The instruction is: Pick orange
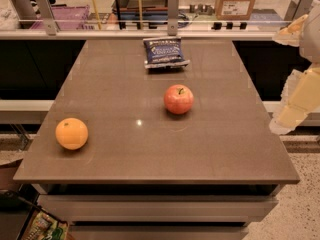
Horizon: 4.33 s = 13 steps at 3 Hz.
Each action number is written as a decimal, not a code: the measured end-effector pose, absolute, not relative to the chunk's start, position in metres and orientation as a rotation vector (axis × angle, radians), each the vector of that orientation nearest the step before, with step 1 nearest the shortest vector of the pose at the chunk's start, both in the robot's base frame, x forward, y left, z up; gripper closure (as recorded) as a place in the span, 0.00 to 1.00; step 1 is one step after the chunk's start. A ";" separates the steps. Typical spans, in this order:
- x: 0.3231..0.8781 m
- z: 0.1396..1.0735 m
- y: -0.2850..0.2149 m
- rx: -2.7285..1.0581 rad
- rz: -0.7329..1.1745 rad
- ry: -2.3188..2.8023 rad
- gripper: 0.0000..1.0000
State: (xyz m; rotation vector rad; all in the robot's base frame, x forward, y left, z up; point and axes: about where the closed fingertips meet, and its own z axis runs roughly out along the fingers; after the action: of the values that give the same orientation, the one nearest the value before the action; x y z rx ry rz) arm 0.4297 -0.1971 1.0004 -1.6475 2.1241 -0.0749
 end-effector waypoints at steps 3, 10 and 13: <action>0.411 1.006 -0.144 -1.467 0.191 1.863 0.00; 0.413 0.966 -0.041 -1.238 0.437 1.600 0.00; 0.445 0.927 0.013 -1.226 0.578 1.511 0.00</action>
Offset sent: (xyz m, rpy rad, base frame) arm -0.0227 0.0533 0.0108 0.3868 -0.1515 0.0497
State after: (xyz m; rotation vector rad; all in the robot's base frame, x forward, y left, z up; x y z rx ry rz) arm 0.4446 0.0125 0.9269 -1.2255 1.5113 0.5782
